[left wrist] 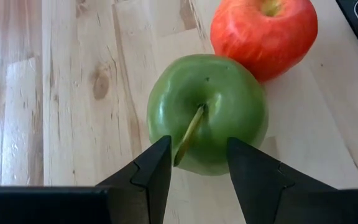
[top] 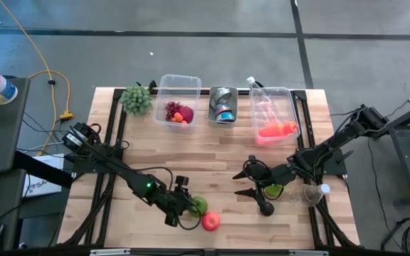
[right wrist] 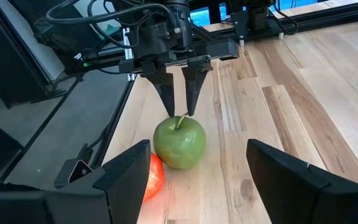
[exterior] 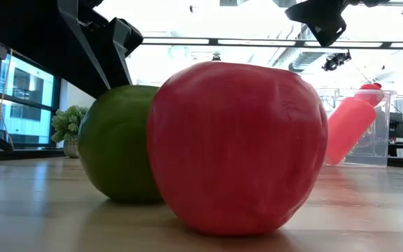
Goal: Pick & Place Food Item
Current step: Put the green apple into the left transparent bin
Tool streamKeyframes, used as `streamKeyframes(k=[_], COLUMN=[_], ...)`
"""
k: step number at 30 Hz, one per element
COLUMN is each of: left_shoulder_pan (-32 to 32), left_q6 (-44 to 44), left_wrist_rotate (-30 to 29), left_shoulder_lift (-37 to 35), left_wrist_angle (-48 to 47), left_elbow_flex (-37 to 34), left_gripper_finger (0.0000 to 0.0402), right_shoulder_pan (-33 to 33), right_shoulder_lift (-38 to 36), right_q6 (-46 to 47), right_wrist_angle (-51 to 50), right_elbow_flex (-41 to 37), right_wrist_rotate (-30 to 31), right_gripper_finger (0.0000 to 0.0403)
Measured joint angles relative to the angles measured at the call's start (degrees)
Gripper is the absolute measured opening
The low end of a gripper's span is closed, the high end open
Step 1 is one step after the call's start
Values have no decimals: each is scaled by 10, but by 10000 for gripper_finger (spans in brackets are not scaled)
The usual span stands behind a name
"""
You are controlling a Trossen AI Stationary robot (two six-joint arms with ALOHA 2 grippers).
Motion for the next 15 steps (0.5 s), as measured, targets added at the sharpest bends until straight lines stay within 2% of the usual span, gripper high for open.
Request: streamKeyframes(k=[15], left_shoulder_pan=[19], left_q6=[-3], left_wrist_rotate=[9], left_shoulder_lift=[0], left_wrist_angle=[0], left_elbow_flex=[0], left_gripper_finger=[147], right_shoulder_pan=[0], right_shoulder_lift=[0], right_q6=[0], right_wrist_angle=[-4], right_elbow_flex=[0], right_wrist_rotate=[0], right_gripper_finger=[258])
